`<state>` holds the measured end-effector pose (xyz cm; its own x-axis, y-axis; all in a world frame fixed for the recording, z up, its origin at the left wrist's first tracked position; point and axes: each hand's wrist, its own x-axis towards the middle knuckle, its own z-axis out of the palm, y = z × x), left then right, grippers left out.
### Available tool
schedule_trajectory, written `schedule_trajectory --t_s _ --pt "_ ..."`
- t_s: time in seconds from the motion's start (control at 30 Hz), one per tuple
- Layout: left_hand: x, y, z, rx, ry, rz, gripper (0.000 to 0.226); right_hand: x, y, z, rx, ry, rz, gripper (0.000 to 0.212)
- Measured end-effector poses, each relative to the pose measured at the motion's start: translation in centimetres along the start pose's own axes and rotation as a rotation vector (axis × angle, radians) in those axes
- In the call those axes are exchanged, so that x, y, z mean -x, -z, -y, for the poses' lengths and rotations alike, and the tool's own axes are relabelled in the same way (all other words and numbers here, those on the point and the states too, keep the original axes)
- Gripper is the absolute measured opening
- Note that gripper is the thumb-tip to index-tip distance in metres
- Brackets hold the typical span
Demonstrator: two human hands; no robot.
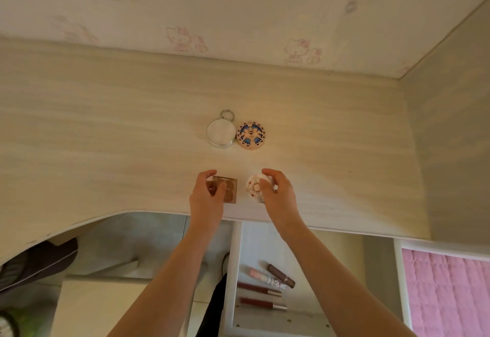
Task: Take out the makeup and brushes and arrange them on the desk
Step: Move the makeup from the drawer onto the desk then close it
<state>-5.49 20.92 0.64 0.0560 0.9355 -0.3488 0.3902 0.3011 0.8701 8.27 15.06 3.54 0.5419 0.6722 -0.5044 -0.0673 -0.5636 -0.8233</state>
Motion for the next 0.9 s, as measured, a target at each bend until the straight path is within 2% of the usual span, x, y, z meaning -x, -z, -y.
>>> schedule_trajectory --t_s 0.43,0.6,0.77,0.9 --pt "-2.4 1.1 0.8 -0.184 -0.087 -0.005 0.022 -2.3 -3.2 0.5 0.131 0.058 0.018 0.031" --pt "-2.9 1.7 1.5 -0.386 -0.163 -0.056 0.03 -2.4 -3.4 -0.3 0.245 0.129 0.001 0.03" --pt "-2.8 2.0 1.7 -0.457 -0.1 -0.043 0.035 -2.9 -3.3 -1.5 0.443 0.237 -0.048 0.03" --pt "-2.4 2.4 1.7 -0.463 -0.205 -0.058 0.04 -3.2 -3.0 -1.6 0.49 0.228 -0.033 0.028"
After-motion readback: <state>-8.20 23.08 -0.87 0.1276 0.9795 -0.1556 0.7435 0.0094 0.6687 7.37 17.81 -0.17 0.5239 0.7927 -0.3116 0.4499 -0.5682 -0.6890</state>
